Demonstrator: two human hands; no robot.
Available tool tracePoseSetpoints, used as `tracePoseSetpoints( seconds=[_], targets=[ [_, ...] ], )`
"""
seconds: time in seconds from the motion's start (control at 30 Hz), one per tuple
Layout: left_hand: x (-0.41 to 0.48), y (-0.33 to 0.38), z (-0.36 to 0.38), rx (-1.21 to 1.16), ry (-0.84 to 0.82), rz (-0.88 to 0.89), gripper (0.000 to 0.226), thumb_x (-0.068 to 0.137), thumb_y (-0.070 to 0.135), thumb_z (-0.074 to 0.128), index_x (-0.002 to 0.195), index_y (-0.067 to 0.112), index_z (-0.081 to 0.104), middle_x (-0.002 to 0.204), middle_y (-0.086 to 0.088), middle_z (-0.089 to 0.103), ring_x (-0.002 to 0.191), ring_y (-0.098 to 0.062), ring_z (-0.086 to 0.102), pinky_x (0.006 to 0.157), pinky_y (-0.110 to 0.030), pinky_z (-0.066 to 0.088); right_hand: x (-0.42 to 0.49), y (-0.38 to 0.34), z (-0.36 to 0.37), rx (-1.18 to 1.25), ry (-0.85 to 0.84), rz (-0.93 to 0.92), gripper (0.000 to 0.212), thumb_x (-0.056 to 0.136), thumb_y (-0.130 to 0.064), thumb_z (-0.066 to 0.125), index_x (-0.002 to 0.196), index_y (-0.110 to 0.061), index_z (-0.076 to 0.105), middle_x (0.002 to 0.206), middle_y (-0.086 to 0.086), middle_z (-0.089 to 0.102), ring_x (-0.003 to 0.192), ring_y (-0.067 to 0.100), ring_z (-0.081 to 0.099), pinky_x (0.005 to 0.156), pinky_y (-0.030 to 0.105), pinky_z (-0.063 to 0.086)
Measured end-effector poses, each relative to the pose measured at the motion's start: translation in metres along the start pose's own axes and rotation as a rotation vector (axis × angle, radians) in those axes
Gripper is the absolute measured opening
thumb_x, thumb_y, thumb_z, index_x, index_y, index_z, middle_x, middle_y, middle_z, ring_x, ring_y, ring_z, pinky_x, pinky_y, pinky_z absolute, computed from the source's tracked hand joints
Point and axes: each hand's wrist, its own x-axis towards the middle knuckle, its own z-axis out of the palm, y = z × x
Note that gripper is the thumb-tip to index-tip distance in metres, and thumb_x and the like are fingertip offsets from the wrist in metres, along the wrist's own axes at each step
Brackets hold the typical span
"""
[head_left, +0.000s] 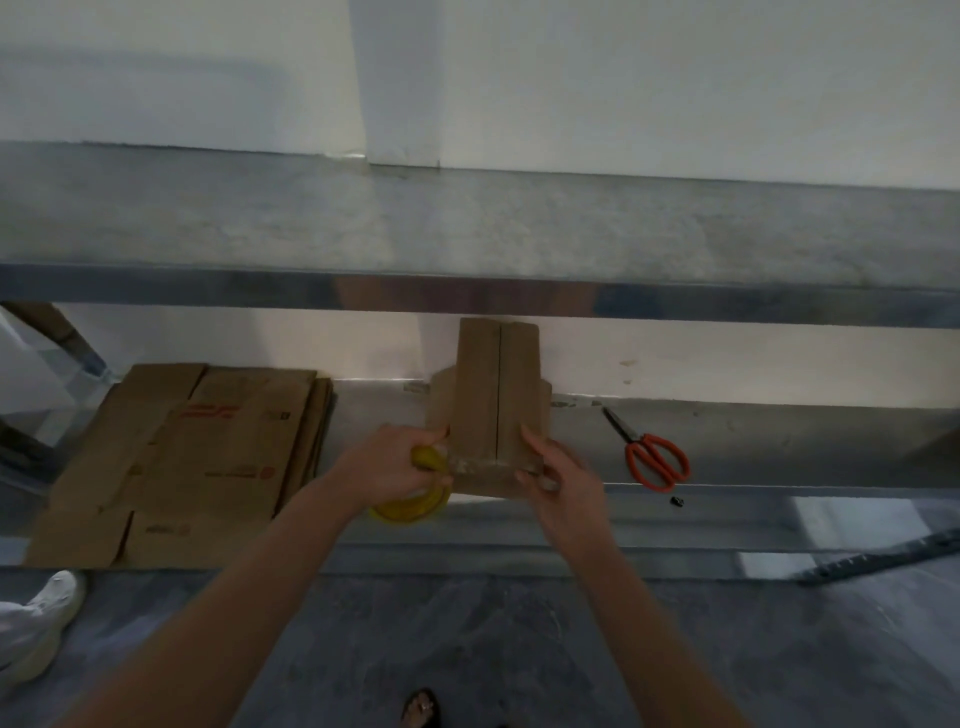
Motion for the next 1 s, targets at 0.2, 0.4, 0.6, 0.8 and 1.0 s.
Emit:
tracePoseSetpoints(
  seconds=[0.2,0.4,0.6,0.8,1.0],
  targets=[
    [0.0,-0.024,0.013,-0.027,-0.053,0.04,0.075,0.082,0.047,0.071,0.145,0.024,0.039,0.136,0.004,0.055,0.12,-0.009,0.051,0.093,-0.014,0.033,-0.007,0.015,0.018,-0.071,-0.016,-0.019,0.061,0.095,-0.015,0.063,0.134,-0.054,0.039,0.152,-0.009,0.034,0.123,0.006,0.054,0.108,0.033,0.045],
    [-0.005,-0.043,0.018,-0.179,-0.07,0.037,0.063,0.084,0.053,0.065,0.141,0.035,0.044,0.128,0.013,0.054,0.113,-0.003,0.051,0.096,-0.019,0.04,-0.01,0.022,0.03,0.034,-0.007,0.075,0.061,0.097,-0.013,0.058,0.134,-0.058,0.043,0.155,-0.013,0.031,0.111,0.01,0.063,0.071,0.022,0.06],
    [-0.011,-0.041,0.026,0.073,0.152,0.085,0.042,0.083,0.062,0.058,0.121,0.043,0.055,0.111,0.017,0.064,0.1,-0.009,0.06,0.079,-0.025,0.045,-0.005,0.015,0.031,0.04,-0.011,0.107,0.06,0.098,-0.011,0.057,0.135,-0.055,0.042,0.152,-0.018,0.03,0.106,0.005,0.064,0.065,0.018,0.058],
    [-0.004,-0.046,0.022,0.275,0.136,-0.026,0.048,0.083,0.064,0.055,0.126,0.042,0.053,0.118,0.013,0.063,0.107,-0.013,0.059,0.079,-0.027,0.046,-0.002,0.014,0.028,0.039,-0.042,0.122,0.06,0.099,-0.011,0.056,0.138,-0.054,0.041,0.151,-0.021,0.029,0.097,-0.009,0.063,0.063,0.024,0.06],
    [-0.012,-0.046,0.007,-0.329,-0.015,0.057,0.03,0.076,0.039,0.078,0.099,0.043,0.06,0.103,0.022,0.06,0.096,-0.002,0.058,0.079,-0.024,0.047,0.002,0.02,0.019,0.06,-0.05,0.134,0.059,0.099,-0.012,0.054,0.14,-0.053,0.04,0.155,-0.016,0.029,0.098,-0.002,0.064,0.062,0.024,0.06]
  ],
)
